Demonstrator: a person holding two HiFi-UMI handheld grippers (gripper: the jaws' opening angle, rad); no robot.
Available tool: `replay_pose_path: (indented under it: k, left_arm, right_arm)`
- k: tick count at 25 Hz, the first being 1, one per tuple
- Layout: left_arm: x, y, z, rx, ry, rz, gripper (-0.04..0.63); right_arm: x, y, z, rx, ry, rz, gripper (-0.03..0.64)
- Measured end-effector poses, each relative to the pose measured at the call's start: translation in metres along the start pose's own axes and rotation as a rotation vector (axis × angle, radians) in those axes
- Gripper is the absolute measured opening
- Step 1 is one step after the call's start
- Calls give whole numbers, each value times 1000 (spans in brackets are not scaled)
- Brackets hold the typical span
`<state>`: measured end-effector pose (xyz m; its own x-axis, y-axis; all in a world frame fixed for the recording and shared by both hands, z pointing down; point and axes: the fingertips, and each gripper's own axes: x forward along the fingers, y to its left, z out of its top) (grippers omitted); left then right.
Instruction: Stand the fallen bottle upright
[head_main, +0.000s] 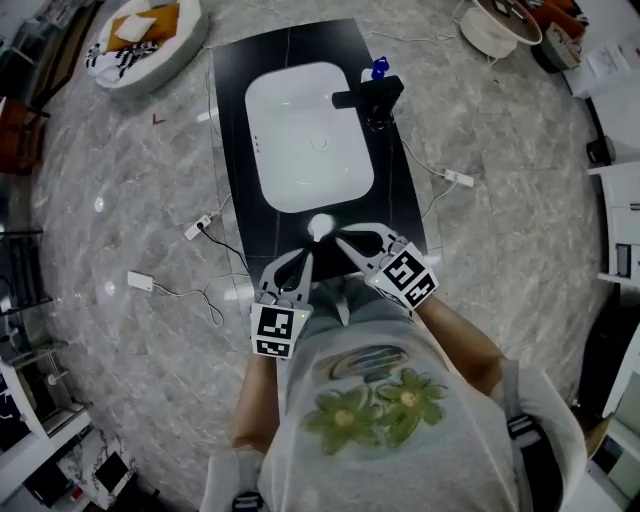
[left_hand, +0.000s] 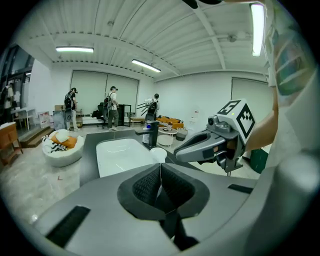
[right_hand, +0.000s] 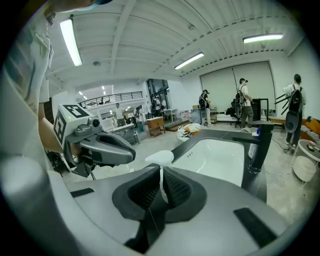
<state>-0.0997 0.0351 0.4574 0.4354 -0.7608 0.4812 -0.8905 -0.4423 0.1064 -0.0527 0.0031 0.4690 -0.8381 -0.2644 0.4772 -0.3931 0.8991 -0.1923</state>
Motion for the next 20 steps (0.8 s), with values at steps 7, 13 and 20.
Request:
replay_pose_path:
  k: [7, 13, 20]
  left_arm:
    - [-1, -8, 5, -80, -29, -24, 18]
    - [-3, -3, 3, -80, -14, -34, 18]
    - [-2, 4, 3, -50, -6, -30, 18]
  right_arm:
    - [-12, 14, 8, 34, -26, 33, 43]
    - [-13, 16, 9, 57, -45, 21, 41]
    - [-13, 10, 11, 55, -49, -2, 41]
